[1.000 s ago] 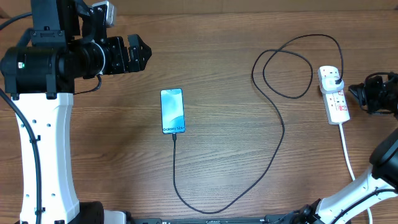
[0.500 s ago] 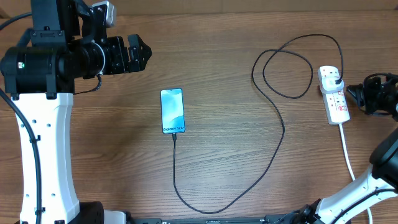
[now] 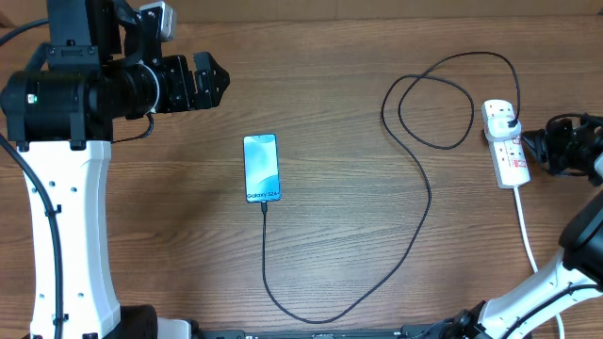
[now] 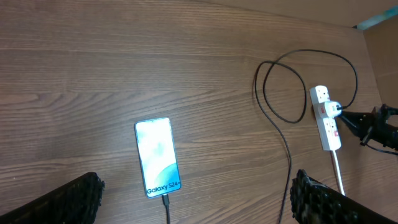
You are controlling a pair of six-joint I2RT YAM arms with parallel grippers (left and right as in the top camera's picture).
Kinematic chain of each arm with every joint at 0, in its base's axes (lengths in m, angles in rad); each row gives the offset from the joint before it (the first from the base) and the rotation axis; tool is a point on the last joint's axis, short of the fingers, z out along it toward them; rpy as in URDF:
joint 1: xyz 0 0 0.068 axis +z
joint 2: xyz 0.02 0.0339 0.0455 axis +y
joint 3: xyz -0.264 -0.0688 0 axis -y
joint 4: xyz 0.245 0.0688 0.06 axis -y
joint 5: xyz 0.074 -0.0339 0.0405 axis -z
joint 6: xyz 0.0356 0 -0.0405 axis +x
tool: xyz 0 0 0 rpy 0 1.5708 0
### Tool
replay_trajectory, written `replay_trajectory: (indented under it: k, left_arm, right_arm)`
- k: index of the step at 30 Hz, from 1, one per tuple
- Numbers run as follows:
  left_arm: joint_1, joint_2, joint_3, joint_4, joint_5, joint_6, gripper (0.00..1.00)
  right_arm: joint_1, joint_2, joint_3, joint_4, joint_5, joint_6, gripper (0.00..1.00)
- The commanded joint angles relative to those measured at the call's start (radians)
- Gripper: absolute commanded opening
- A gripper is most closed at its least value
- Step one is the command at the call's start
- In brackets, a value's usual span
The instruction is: Plug charger to phone and switch on socket
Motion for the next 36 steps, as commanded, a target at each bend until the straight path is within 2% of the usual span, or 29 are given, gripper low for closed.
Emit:
replay_trajectory:
  k: [1, 36]
  left_arm:
    - [-0.007, 0.003, 0.013, 0.001, -0.007, 0.001, 1.0]
    - [-0.007, 0.003, 0.013, 0.002, -0.007, 0.001, 1.0]
  right_arm:
    - [0.005, 0.008, -0.014, 0.009, 0.002, 0.016, 0.04]
    - [0.031, 0.009, -0.014, 0.003, 0.003, 0.046, 0.04]
